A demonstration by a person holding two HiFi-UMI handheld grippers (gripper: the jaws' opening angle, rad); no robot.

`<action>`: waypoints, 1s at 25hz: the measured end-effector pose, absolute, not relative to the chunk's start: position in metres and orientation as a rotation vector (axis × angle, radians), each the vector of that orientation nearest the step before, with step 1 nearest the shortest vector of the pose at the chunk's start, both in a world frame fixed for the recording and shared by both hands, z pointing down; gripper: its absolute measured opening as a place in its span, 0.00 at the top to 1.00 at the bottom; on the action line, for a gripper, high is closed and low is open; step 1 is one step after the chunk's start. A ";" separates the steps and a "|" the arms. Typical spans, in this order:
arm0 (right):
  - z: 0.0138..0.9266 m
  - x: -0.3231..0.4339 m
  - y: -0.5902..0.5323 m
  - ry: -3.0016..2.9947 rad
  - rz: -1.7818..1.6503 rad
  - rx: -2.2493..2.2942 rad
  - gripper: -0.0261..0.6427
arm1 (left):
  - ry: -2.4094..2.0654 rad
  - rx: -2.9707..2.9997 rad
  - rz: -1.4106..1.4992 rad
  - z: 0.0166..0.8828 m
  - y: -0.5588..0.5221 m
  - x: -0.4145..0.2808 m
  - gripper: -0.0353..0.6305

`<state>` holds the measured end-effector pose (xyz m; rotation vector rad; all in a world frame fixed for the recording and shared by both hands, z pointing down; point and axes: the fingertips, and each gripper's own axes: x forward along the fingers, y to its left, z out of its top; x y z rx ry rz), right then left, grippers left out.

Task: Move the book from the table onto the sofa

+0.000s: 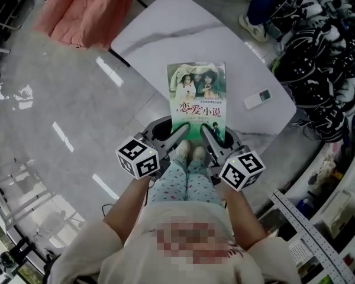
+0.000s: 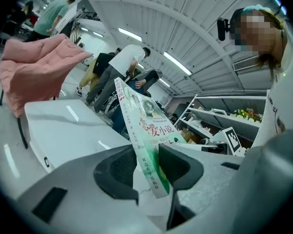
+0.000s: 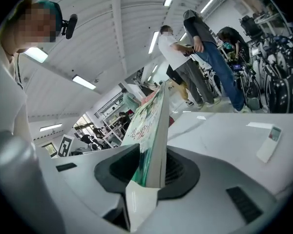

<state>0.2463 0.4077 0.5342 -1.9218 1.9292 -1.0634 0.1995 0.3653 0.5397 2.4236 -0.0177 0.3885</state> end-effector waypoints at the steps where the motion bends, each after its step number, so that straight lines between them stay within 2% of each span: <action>1: 0.519 0.246 0.404 1.953 -1.041 -1.916 0.82 | -0.033 2.435 0.369 0.524 0.362 0.198 0.75; 9: 0.436 0.230 0.398 2.182 -0.904 -1.847 0.81 | -0.204 2.475 0.233 0.443 0.363 0.177 0.75; 13: 0.411 0.188 0.371 2.305 -0.877 -1.730 0.81 | -0.347 2.495 0.154 0.417 0.342 0.131 0.75; 16: 0.400 0.157 0.355 2.390 -0.871 -1.645 0.81 | -0.451 2.480 0.109 0.406 0.330 0.098 0.75; 22: 0.401 0.156 0.348 2.520 -0.866 -1.496 0.81 | -0.630 2.439 0.033 0.408 0.332 0.094 0.75; 25: 0.392 0.115 0.308 2.557 -0.870 -1.459 0.81 | -0.675 2.425 0.003 0.398 0.293 0.052 0.75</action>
